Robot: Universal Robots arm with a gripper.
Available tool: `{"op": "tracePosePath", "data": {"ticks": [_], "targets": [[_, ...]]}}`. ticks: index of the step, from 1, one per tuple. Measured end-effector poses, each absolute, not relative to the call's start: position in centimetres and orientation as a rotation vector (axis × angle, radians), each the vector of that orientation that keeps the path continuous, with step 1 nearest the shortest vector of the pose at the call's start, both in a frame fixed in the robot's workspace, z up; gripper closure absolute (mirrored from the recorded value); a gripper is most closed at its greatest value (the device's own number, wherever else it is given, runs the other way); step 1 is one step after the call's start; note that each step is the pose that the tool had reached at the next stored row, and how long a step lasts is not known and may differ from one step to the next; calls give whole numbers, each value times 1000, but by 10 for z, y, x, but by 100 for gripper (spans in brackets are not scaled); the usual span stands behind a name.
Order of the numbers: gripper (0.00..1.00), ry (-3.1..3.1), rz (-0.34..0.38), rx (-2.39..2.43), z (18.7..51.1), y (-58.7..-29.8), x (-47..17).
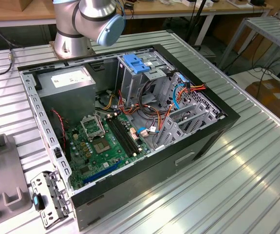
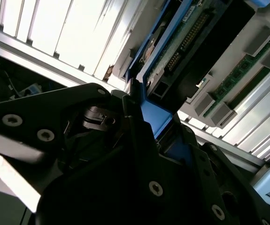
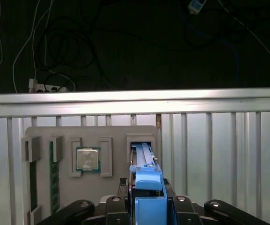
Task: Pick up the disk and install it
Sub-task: 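Pick up the disk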
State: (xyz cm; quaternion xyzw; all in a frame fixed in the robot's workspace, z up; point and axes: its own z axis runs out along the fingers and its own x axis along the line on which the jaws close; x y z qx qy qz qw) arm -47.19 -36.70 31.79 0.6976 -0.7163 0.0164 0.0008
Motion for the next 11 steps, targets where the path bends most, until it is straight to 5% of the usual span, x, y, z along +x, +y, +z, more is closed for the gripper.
{"op": "tracePosePath", "data": {"ticks": [11], "targets": [[63, -2250, 53, 2191, 346, -367, -472]]}}
